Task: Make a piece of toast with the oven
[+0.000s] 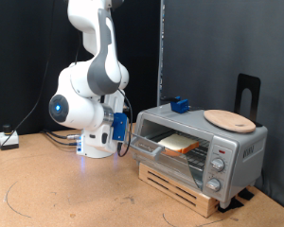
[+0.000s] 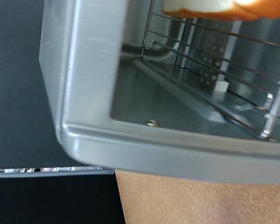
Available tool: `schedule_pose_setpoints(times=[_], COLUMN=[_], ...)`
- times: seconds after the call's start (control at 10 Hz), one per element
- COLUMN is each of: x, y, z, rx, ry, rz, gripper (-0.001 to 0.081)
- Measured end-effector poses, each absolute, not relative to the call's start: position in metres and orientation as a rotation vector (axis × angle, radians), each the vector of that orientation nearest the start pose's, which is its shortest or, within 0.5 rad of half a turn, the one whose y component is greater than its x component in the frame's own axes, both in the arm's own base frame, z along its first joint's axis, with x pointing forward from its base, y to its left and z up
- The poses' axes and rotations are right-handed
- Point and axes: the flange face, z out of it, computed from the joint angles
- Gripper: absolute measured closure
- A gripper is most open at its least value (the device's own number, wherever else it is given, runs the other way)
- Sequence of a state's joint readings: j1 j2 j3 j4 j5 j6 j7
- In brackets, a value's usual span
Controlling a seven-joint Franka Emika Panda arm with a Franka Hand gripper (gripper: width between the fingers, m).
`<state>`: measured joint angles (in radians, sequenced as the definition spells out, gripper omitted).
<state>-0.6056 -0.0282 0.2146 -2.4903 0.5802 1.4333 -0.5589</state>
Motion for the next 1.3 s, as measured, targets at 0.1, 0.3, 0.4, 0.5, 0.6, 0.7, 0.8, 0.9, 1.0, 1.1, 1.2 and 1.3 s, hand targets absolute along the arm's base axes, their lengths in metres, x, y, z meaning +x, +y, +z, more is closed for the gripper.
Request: schedule_pose_setpoints(times=[0.1, 0.3, 0.4, 0.5, 0.6, 0.7, 0.8, 0.9, 1.0, 1.1, 1.2, 1.3], x=[0.341, 0.325, 0.316, 0.308, 0.300, 0.292, 0.287, 0.287, 0.290, 0.295, 0.300, 0.305], y=[-0.066, -0.046, -0.036, -0.025, -0.015, -0.006, -0.003, -0.007, -0.018, -0.032, -0.046, -0.059], z=[0.290, 0.290, 0.289, 0.287, 0.285, 0.282, 0.280, 0.279, 0.278, 0.278, 0.278, 0.277], rx=[-2.087, -2.093, -2.092, -2.093, -2.100, -2.107, -2.119, -2.141, -2.163, -2.182, -2.195, -2.212], ry=[0.081, 0.067, 0.066, 0.073, 0.084, 0.108, 0.148, 0.199, 0.266, 0.339, 0.400, 0.462], rz=[0.738, 0.778, 0.798, 0.809, 0.805, 0.784, 0.739, 0.699, 0.670, 0.626, 0.584, 0.549], gripper=[-0.0001, -0.0001, -0.0001, -0.0001, -0.0001, -0.0001, -0.0001, -0.0001, -0.0001, -0.0001, -0.0001, -0.0001])
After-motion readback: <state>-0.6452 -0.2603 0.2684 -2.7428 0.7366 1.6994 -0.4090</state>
